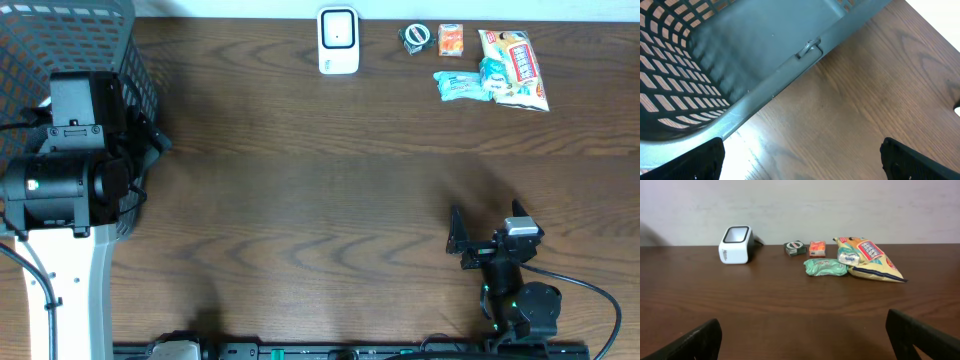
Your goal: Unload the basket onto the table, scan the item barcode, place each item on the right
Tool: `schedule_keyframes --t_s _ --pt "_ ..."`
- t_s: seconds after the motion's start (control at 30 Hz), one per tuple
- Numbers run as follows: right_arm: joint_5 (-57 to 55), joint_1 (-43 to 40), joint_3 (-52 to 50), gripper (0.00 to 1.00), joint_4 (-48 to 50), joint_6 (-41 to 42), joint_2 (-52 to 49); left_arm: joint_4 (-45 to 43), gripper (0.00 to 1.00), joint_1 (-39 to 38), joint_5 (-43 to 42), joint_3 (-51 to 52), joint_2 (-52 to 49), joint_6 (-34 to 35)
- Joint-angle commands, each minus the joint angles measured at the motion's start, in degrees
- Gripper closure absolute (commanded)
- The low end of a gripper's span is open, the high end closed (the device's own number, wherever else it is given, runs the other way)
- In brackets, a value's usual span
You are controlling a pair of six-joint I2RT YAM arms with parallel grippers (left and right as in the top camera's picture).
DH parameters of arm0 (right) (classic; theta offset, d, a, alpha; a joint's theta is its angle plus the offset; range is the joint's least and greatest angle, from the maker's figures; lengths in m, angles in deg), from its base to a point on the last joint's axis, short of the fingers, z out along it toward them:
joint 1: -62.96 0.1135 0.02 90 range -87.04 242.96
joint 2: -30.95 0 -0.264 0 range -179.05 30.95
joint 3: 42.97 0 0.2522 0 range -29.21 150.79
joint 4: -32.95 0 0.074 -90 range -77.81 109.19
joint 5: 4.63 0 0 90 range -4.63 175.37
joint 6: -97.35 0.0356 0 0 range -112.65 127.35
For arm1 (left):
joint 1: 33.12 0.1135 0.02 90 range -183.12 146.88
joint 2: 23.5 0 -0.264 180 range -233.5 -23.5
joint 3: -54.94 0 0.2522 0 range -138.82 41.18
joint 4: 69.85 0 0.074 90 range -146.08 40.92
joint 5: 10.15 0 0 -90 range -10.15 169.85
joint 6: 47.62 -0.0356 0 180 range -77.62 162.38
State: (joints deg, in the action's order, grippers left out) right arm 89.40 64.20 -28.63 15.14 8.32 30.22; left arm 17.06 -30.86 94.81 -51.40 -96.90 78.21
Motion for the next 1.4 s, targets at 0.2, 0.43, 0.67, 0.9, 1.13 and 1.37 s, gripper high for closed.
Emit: schedule_keyframes --t_s 0.2,0.43,0.67,0.9,1.13,1.37 --pt "-0.7 -0.5 -0.2 0.01 -0.1 0.2 0.4 0.2 0.03 0.4 0.5 -0.3 0.4 0.3" --pt "-0.7 -0.5 -0.2 0.01 0.0 0.2 0.4 0.2 0.02 0.4 0.5 -0.3 2.6 0.3" --pt "-0.7 -0.5 -0.2 0.01 0.0 0.2 0.4 0.2 0.03 0.4 0.5 -0.3 8.8 0.3" --pt "-0.7 -0.5 -0.2 0.01 0.0 0.2 0.4 0.2 0.02 0.4 0.5 -0.3 17.1 0.3" --pt "-0.7 -0.5 -0.2 0.01 0.0 0.2 0.4 0.2 0.02 0.4 0.6 -0.3 26.6 0.2" --pt "-0.7 -0.5 -0.2 0.01 -0.1 0.2 0.4 0.2 0.02 0.5 0.9 -0.3 35.9 -0.8"
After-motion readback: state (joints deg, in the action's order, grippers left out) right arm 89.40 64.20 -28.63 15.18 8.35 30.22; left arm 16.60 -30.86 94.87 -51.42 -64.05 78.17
